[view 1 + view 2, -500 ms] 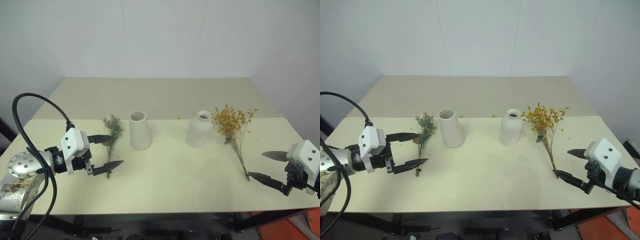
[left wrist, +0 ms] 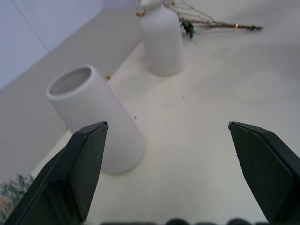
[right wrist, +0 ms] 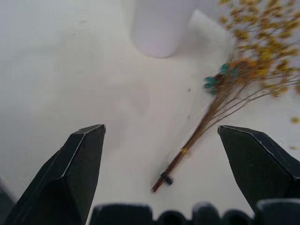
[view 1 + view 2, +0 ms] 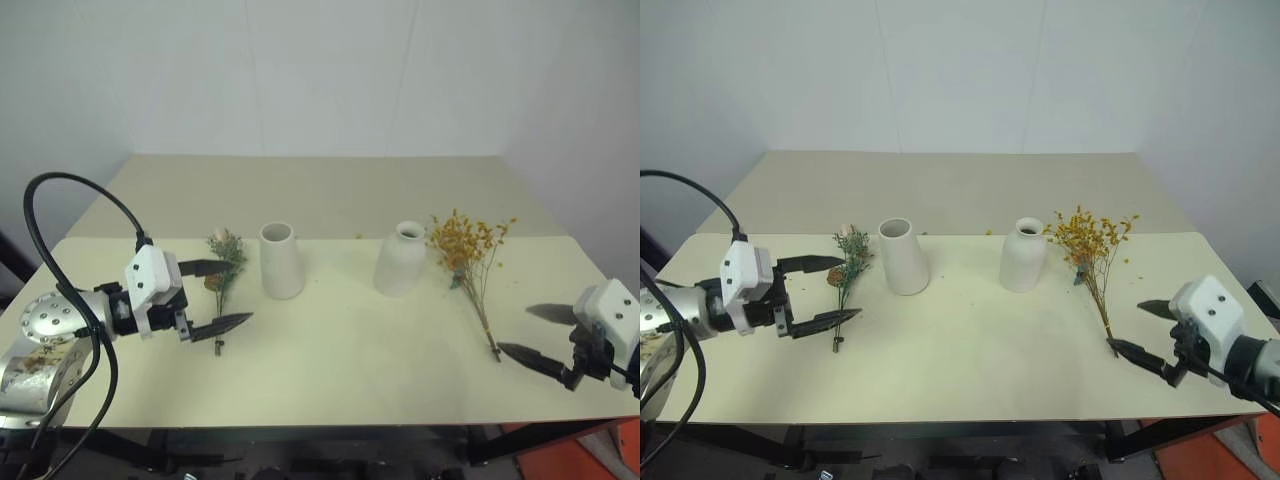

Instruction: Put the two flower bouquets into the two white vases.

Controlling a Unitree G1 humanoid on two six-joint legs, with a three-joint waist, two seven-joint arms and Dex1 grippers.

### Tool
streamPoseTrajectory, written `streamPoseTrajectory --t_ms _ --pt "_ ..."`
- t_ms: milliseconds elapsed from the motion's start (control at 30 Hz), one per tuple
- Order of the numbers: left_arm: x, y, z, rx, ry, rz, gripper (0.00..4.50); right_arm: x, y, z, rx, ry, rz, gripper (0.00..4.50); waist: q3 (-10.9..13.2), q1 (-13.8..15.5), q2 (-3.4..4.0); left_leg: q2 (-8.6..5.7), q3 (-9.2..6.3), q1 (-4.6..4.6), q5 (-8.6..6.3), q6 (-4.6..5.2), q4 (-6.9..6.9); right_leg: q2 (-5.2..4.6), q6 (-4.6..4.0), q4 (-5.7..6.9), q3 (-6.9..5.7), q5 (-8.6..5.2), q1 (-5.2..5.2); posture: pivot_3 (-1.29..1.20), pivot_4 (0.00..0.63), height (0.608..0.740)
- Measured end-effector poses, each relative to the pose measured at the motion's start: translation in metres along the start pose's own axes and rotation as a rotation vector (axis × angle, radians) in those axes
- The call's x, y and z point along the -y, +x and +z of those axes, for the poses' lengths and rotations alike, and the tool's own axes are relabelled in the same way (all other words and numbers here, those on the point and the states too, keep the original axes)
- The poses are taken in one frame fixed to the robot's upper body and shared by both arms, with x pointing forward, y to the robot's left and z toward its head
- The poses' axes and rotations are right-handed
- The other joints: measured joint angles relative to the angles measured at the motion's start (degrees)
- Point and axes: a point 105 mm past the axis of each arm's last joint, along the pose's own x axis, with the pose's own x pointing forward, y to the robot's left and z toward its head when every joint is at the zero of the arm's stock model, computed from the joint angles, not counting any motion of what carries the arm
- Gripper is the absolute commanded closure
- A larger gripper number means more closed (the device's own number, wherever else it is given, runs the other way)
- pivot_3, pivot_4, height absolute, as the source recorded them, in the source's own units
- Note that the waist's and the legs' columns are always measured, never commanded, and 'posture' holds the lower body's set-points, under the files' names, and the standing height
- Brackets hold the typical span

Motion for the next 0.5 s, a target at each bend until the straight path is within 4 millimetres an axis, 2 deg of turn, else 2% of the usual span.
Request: streamPoseTrajectory --t_ms 67,167,233,300,367,433,500 --pt "0.010 0.015 0.001 0.031 -0.013 -0.071 0.00 0.015 0.010 0.001 -0.027 0.069 -0.085 0.02 0.0 -0.2 0.00 -0.01 0.01 -0.01 0.00 0.00 0.00 0.01 -0.04 0.00 0.04 0.03 -0.03 0.00 0.150 0.740" --pt "0.022 0.036 -0.001 0.065 -0.030 -0.140 0.00 0.018 0.021 -0.004 -0.088 0.111 -0.131 0.02 0.0 0.0 0.01 0.00 -0.05 -0.15 0.00 0.01 -0.07 0.04 -0.21 0.02 -0.01 0.05 -0.19 0.00 0.150 0.740" --pt "0.019 0.061 0.004 0.099 0.007 -0.124 0.00 0.018 0.030 -0.002 -0.110 0.137 -0.141 0.02 0.0 0.3 0.04 -0.06 -0.08 -0.21 0.01 0.01 0.03 0.02 -0.34 0.03 -0.03 0.21 -0.17 0.00 0.150 0.740" --pt "0.017 0.091 0.010 0.142 0.013 -0.094 0.00 0.019 0.043 0.009 -0.089 0.194 -0.142 0.02 0.0 0.4 0.03 -0.08 -0.09 -0.21 0.01 0.01 0.17 0.01 -0.21 -0.06 -0.03 0.31 -0.03 0.00 0.150 0.740" --pt "0.025 0.119 0.017 0.181 0.008 -0.118 0.00 0.022 0.055 0.018 -0.095 0.237 -0.158 0.02 0.0 0.2 0.03 -0.13 -0.07 -0.31 0.01 0.01 0.24 -0.02 -0.19 -0.15 0.02 0.44 -0.05 0.00 0.150 0.740" --pt "0.036 0.137 0.021 0.200 0.016 -0.168 0.00 0.023 0.069 0.015 -0.151 0.281 -0.175 0.02 0.0 -0.2 0.03 -0.12 -0.05 -0.38 0.00 0.02 0.18 -0.01 -0.28 -0.21 0.05 0.48 -0.16 0.00 0.150 0.740" --pt "0.044 0.146 0.021 0.197 0.026 -0.204 0.00 0.024 0.078 0.006 -0.204 0.338 -0.199 0.02 0.0 -0.3 0.05 -0.12 -0.06 -0.62 0.01 0.03 0.13 0.01 -0.32 -0.09 0.08 0.50 -0.48 0.00 0.150 0.740"
